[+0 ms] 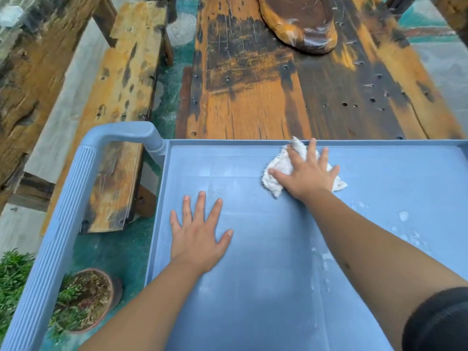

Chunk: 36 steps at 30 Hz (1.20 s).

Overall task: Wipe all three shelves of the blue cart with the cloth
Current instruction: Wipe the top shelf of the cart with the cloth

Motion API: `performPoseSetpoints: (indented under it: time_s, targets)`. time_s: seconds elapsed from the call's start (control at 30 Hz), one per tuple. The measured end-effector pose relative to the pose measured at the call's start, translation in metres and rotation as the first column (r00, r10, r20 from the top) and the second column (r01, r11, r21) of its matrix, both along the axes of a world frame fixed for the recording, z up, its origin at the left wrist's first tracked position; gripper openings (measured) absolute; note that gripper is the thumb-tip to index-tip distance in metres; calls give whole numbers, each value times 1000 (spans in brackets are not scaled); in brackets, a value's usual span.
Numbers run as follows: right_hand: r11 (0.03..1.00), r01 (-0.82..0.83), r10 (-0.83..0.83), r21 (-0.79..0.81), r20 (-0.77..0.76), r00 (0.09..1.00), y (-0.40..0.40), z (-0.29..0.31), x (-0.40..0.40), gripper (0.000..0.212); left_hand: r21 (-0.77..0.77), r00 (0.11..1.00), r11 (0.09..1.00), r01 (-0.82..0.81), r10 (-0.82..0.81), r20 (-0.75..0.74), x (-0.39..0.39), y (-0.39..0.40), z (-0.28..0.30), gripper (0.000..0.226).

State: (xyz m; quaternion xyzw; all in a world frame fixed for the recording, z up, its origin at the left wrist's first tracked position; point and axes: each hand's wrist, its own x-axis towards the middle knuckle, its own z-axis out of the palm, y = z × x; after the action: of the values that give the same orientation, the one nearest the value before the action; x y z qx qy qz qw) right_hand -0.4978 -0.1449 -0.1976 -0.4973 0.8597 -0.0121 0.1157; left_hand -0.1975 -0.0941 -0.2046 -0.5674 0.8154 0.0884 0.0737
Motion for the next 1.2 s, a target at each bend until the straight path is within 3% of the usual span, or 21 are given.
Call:
performPoseSetpoints:
  time_s: [0.13,0.27,0.53,0.83,1.2]
  targets:
    - [1000,8,-8,19,-16,1000,8,1,-17,93,18,995,996,-92,93,-26,-26,1,7,75]
    - [999,-12,12,35,-10,1000,9,6,-12,88,44,999,999,3,-1,-43,-67,5,2,72]
    - [989,-148,149,27,-40,988,48,4,1,82,-3,999,1000,-8,8,-41,-69,5,-7,72]
    - [968,-247,244,-37,-59,968,158,2,54,78,-11,999,1000,2,-3,-45,-69,5,-6,73]
    - [968,-250,250,-12,0,968,306,18,100,82,12,999,1000,8,-8,-33,-72,10,1,73]
